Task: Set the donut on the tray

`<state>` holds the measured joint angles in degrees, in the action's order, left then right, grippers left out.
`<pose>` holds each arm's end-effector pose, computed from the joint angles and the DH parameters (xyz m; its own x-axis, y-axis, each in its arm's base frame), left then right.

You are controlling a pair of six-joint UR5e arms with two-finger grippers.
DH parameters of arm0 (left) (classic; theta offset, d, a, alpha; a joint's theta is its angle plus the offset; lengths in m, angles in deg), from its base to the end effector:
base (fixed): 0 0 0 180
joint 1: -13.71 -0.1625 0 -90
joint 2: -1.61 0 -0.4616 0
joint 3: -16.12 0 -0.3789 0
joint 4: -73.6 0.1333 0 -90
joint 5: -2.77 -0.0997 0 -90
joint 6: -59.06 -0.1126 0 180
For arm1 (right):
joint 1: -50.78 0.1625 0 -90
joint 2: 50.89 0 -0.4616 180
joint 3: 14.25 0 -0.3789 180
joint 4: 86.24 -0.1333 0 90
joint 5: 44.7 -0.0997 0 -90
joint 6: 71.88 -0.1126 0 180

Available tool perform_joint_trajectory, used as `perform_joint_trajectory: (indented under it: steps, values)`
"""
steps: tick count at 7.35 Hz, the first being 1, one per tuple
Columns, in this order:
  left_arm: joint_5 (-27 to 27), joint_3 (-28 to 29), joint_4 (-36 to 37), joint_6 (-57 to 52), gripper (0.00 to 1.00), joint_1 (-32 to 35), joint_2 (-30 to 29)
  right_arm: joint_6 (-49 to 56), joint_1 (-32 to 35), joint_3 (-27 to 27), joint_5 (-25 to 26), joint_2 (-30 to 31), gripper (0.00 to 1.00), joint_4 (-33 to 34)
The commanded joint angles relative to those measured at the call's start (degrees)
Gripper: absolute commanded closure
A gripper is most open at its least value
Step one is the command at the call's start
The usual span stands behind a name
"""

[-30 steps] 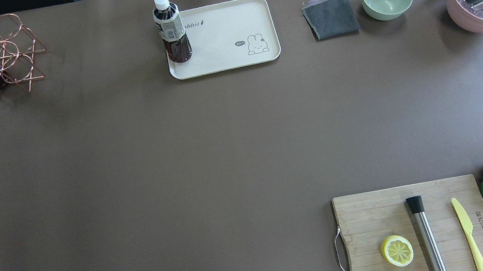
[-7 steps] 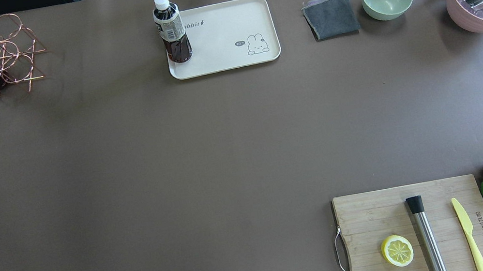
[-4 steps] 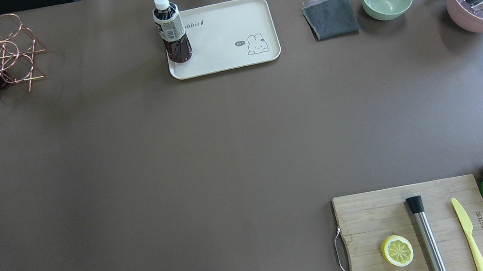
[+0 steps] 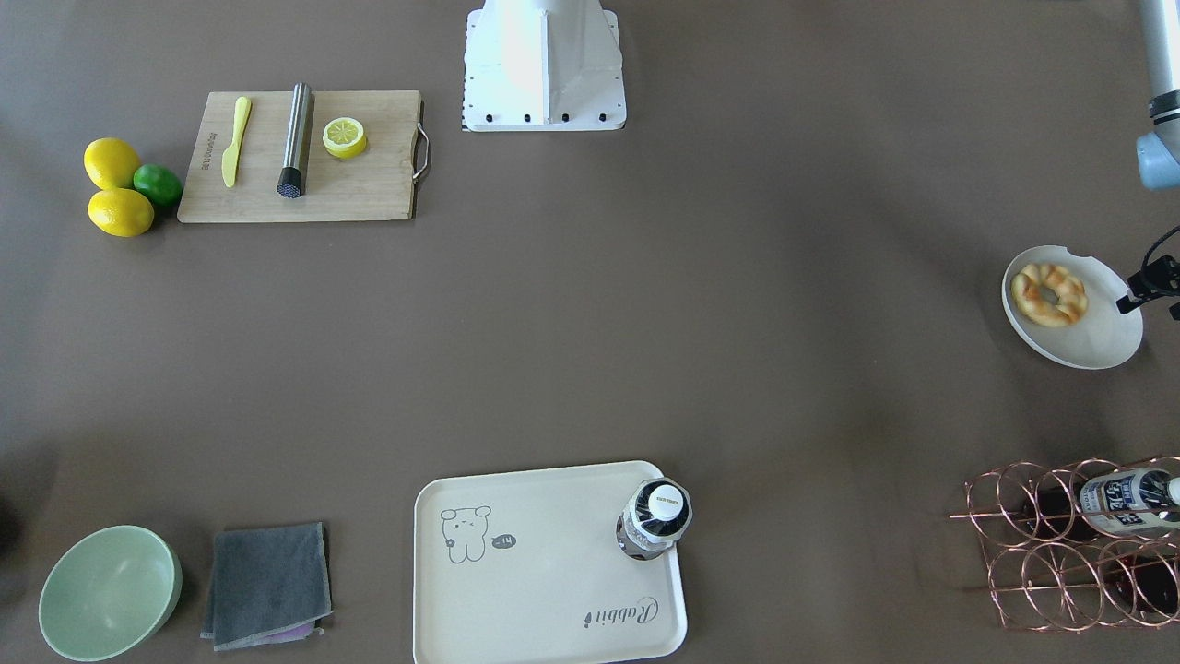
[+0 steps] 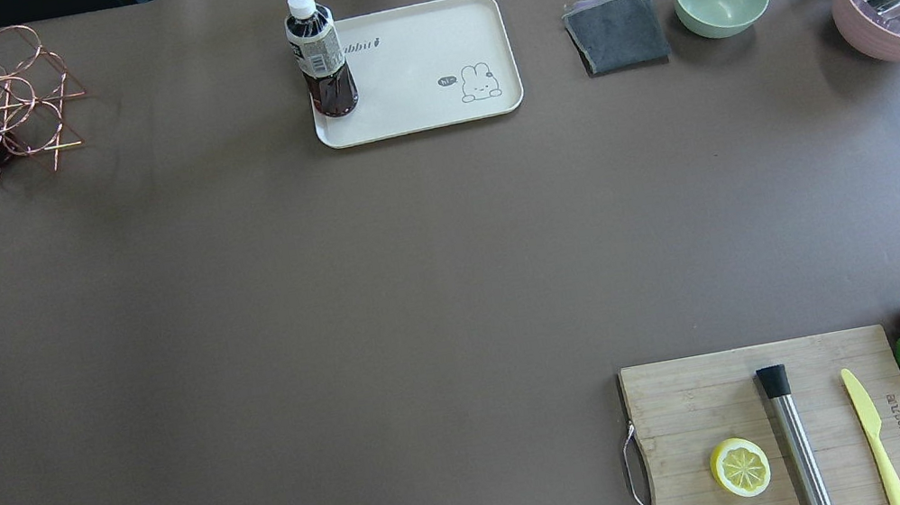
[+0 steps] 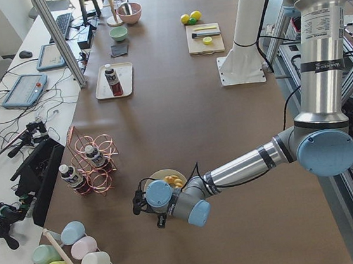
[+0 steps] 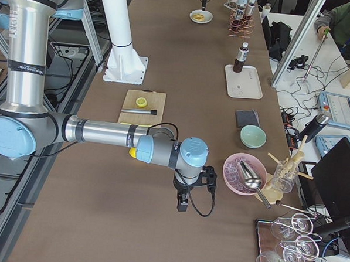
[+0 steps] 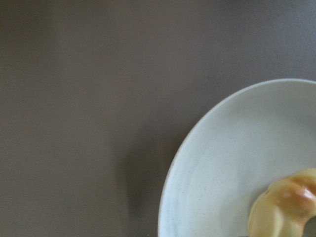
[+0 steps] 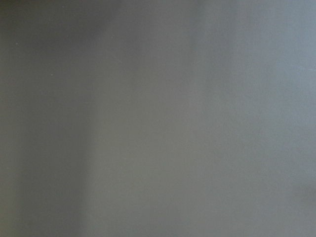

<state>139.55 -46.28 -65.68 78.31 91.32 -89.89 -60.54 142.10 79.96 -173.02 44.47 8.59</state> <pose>0.0517 -0.4743 0.8223 0.6384 0.1072 -0.7622 0.0140 0.9885 0.1508 0.0733 -0.4241 0.7279 0.7721 -0.1145 0.6251 0.1315 0.9911 0.0191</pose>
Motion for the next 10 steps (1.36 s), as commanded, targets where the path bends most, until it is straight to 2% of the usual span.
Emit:
perform_joint_trajectory:
  steps: [1,2,4,5,6,7,8,10]
  values:
    - [-2.8,1.4,-0.7,0.2,0.15,-0.2,-0.7,0.0,-0.1,0.0,0.0,0.0,0.00,0.0]
    - [-2.8,2.1,-2.0,0.1,0.28,-1.0,-0.5,0.0,-0.1,0.0,0.0,0.0,0.00,0.0]
    - [-2.6,2.8,-4.1,0.2,0.42,-3.1,-0.4,0.0,-0.2,0.0,0.0,0.0,0.00,0.0]
    - [-0.3,2.7,-4.3,0.4,0.51,-3.1,-0.3,0.0,-0.2,0.0,0.0,0.0,0.00,0.0]
    - [0.7,2.5,-4.3,0.5,0.67,-3.0,-0.4,0.0,-0.2,0.0,0.0,0.0,0.00,0.0]
    - [0.8,2.4,-4.3,0.5,0.94,-3.0,-0.5,0.0,-0.2,0.0,0.1,-0.1,0.00,0.0]
    - [0.8,2.2,-4.3,0.6,1.00,-3.0,-0.6,0.0,-0.2,0.0,0.0,-0.2,0.00,0.0]
    - [2.0,1.2,-4.0,0.9,1.00,-2.6,-1.4,-0.1,-0.3,0.0,0.0,-0.4,0.00,0.0]
